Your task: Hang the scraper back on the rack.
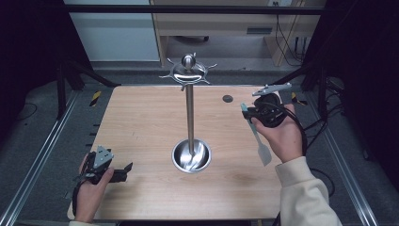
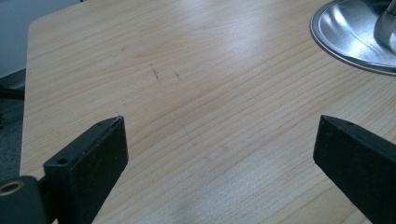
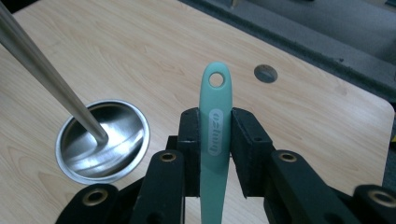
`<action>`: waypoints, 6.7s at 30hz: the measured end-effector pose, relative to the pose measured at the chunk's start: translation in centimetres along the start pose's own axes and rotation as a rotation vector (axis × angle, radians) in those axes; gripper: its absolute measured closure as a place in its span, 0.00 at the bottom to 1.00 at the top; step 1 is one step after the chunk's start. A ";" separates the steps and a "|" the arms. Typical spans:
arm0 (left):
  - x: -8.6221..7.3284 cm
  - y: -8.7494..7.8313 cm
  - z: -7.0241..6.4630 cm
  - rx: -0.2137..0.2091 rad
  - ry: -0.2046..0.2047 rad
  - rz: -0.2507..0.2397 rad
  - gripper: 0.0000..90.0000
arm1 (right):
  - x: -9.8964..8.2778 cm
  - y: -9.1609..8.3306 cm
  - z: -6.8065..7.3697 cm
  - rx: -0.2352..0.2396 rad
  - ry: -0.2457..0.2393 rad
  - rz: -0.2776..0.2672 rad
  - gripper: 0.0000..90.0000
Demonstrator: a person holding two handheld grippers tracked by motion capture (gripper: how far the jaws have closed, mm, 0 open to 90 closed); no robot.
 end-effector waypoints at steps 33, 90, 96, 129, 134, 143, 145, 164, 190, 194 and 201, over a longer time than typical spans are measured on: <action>0.0 0.0 0.1 0.006 -0.003 -0.004 0.03 | 5.4 -4.6 2.8 0.082 -0.040 -0.231 0.82; 0.0 0.0 0.0 -0.003 0.004 0.001 0.03 | 8.5 -7.6 5.4 0.177 -0.035 -0.390 0.82; 0.0 0.0 -0.1 -0.003 0.004 0.000 0.03 | 8.5 -7.6 5.5 0.183 -0.036 -0.397 0.82; 0.0 0.0 -0.1 -0.001 0.004 -0.004 0.03 | 8.4 -8.4 6.6 0.236 -0.023 -0.447 0.82; 0.0 0.0 -0.2 -0.001 0.005 -0.004 0.03 | 8.2 -8.6 7.4 0.246 -0.028 -0.455 0.82; 0.0 0.0 -0.2 -0.003 0.006 -0.004 0.03 | 8.6 -9.0 8.7 0.263 -0.053 -0.465 0.82; 0.1 0.0 -0.2 -0.003 0.009 -0.004 0.03 | 8.6 -8.9 8.9 0.269 -0.053 -0.464 0.82; 0.0 0.0 -0.3 -0.006 0.007 -0.002 0.03 | 9.1 -8.1 9.4 0.272 -0.069 -0.451 0.82; 0.0 0.0 -0.3 -0.004 0.006 -0.003 0.03 | 9.6 -6.3 10.0 0.268 -0.061 -0.451 0.82; 0.0 0.0 -0.3 -0.006 0.007 -0.002 0.03 | 9.6 -6.2 10.0 0.271 -0.054 -0.461 0.82; 0.1 0.0 -0.3 -0.007 0.007 -0.003 0.03 | 9.6 -6.0 10.1 0.268 -0.046 -0.474 0.82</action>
Point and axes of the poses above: each handheld gripper's, and its own axes: y roughly forward along the jaws, x roughly out of its top, z roughly to its left, the point moved 7 cm from there along y, roughly forward along the jaws, and after that the axes turned 6 degrees about -z, right-handed, at the moved point
